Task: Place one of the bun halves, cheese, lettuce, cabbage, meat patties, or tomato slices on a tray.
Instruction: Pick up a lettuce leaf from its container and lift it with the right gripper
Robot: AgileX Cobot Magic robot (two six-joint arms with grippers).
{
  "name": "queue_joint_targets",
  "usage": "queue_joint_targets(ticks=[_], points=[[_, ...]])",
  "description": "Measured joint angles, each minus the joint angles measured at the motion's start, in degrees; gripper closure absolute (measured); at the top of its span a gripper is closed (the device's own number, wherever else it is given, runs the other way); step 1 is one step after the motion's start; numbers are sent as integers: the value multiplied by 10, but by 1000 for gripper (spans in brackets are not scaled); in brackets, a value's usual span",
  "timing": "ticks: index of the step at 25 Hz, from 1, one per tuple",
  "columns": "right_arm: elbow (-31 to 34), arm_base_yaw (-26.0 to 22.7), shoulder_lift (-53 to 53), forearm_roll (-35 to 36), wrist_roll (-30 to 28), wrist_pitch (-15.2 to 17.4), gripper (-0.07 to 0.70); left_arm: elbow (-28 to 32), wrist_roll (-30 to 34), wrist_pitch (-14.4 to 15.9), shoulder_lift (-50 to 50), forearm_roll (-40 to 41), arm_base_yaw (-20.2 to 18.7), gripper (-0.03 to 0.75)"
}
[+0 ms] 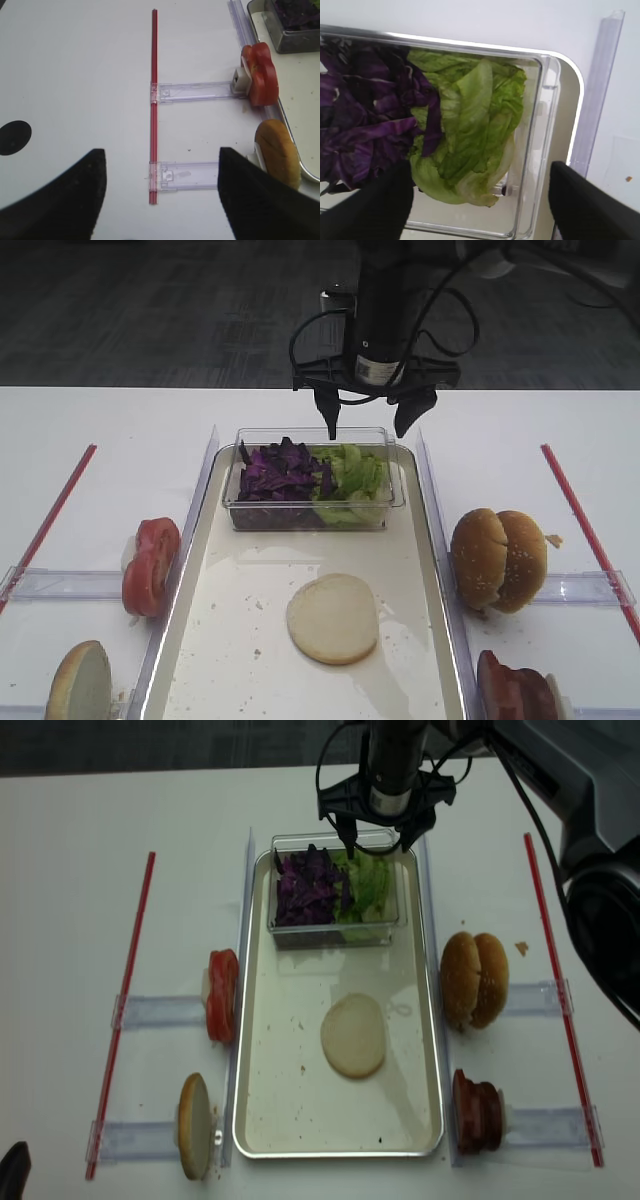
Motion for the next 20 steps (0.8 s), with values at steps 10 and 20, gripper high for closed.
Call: queue_joint_targets(ticks=[10,20], points=[[-7,20,25,-39,20,2,53,0,0,0,0,0,0,277],[-8,22,43,-39,21,1,53,0,0,0,0,0,0,277]])
